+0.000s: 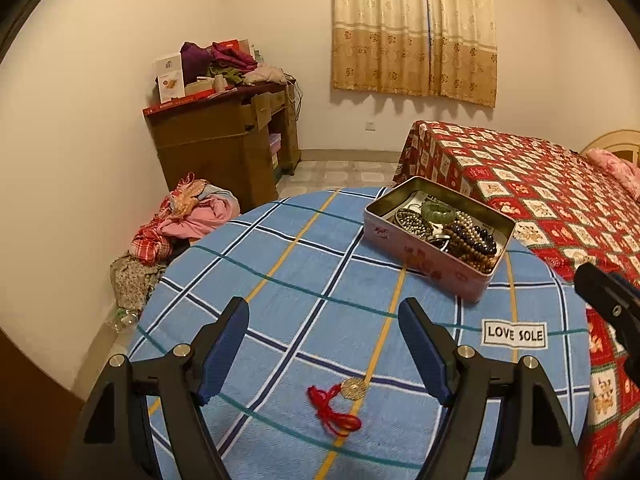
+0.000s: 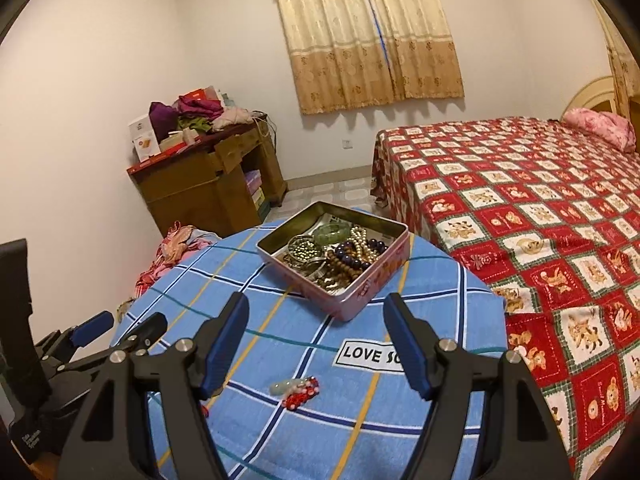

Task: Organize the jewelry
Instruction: 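Withdraw both open tools from the tin over the table, then lower the left tool onto the red cord with gold coin and close it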

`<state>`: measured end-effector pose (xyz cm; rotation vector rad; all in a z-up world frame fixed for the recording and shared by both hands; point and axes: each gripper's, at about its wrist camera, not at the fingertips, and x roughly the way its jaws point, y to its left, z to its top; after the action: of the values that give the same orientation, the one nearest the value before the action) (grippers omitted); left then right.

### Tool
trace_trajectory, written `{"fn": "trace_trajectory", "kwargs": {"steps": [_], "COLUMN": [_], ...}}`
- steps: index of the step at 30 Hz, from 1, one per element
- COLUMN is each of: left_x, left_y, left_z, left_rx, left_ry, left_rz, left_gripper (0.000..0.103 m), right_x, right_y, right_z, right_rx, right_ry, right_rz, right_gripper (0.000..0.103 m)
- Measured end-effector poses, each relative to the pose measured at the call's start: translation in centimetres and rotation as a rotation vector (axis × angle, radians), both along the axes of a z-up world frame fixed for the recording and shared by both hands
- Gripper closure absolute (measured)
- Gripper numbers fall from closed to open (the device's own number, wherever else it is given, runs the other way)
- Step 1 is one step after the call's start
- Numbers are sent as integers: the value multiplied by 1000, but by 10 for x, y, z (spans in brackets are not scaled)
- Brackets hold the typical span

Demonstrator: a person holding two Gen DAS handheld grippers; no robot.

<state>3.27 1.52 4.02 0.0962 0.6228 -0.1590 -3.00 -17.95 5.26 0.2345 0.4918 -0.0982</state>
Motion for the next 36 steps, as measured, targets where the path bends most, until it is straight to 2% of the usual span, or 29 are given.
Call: {"fn": "trace_trajectory", "kwargs": {"steps": [7,13,20,26,31,34,35,36], "left_x": [-5,-12,-16,-14,0,5,6,6], "left_y": [12,39,67,50,19,11,8,7], "left_z": [-12,-36,-57,-66,-77,-82,-83,-84], "left_rx": [14,42,14,-48,26,40,52,62], "left_ry": [22,49,110,173,212,224,223,223], "left_rz": [14,3,-19,-98,-114,-112,-112,-111], "left_gripper": [26,26,26,26,26,27,29,37], "right_x": [-9,-17,-20,-22,-25,-26,-27,-27], "right_y": [5,8,6,12,11,6,4,3], "right_z": [-3,-12,-29,-39,-44,-46,-47,-48], "right_rx": [-8,-54,-58,-67,-64,-63,-61,-56], "right_ry": [-4,16,62,84,101,111,115,117], "right_rz": [22,34,49,73,72,62,58,56], "right_gripper": [30,30,30,30,30,30,30,30]}}
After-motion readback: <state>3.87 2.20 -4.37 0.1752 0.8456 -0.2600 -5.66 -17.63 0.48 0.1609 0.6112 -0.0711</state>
